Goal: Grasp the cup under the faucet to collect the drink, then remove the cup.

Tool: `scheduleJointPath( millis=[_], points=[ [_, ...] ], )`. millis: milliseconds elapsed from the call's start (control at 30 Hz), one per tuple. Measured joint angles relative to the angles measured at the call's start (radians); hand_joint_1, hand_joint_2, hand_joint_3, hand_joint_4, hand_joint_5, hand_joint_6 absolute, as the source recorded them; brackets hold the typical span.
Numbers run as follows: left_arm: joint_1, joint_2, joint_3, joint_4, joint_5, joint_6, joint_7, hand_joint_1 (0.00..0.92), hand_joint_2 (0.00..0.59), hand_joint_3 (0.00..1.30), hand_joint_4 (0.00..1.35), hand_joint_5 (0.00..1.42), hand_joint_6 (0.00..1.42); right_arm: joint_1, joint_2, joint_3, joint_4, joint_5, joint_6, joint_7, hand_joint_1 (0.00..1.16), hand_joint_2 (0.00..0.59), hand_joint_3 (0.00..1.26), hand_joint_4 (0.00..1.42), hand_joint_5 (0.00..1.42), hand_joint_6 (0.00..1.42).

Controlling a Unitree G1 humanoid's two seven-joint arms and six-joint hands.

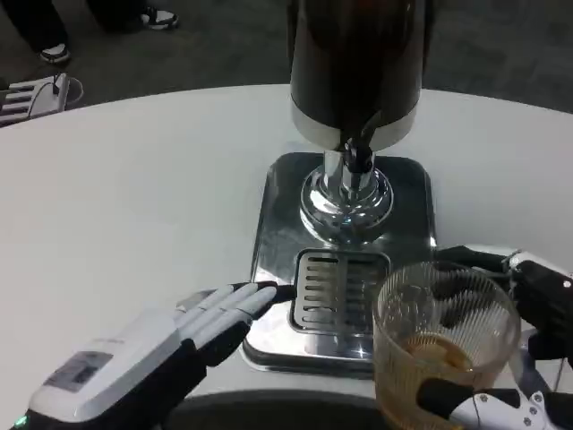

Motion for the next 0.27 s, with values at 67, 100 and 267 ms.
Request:
scheduleJointPath(
  millis=[67,100,267],
  points=[
    [-0.005,0.001,-0.005,0.000,0.000,0.000,0.000,0.000,0.101,0.05,0.00,0.00,0.01,-0.002,0.000,0.000,0.000,0.000,0.001,0.000,0.90,0.317,1.05,1.28,1.40,1.42],
    [-0.008,0.001,-0.008,0.000,0.000,0.000,0.000,0.000,0.101,0.05,0.00,0.00,0.01,-0.003,0.000,0.000,0.000,0.000,0.001,0.000,0.90,0.317,1.05,1.28,1.40,1.42],
    [-0.013,0.002,-0.013,0.007,0.000,0.001,0.000,0.000,0.101,0.05,0.00,0.00,0.00,-0.004,0.000,0.000,0.000,0.000,0.002,0.000,0.90,0.317,1.05,1.28,1.40,1.42]
  ],
)
